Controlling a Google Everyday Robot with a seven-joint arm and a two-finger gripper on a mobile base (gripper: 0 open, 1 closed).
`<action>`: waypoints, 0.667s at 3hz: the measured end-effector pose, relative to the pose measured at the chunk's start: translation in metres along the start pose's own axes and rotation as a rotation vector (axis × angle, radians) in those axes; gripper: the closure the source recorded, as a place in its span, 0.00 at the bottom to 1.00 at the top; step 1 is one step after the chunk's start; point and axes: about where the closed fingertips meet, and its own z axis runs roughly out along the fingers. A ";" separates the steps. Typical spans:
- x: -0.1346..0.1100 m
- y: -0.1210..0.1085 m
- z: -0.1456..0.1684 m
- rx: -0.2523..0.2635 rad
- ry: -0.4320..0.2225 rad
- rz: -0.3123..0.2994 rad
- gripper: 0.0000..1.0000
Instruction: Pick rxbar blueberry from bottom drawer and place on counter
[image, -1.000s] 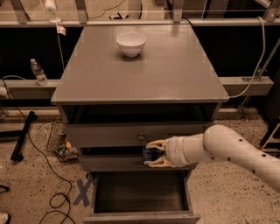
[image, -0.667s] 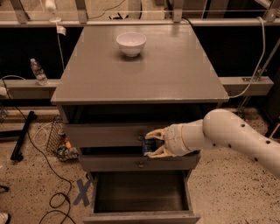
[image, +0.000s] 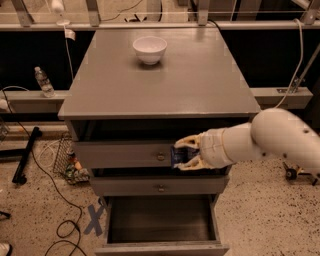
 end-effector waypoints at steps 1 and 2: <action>-0.010 -0.021 -0.041 0.023 0.022 -0.047 1.00; -0.013 -0.050 -0.081 0.038 0.070 -0.085 1.00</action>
Offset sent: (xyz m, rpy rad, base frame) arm 0.0213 -0.0608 0.1322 -0.1194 -0.1387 -0.0178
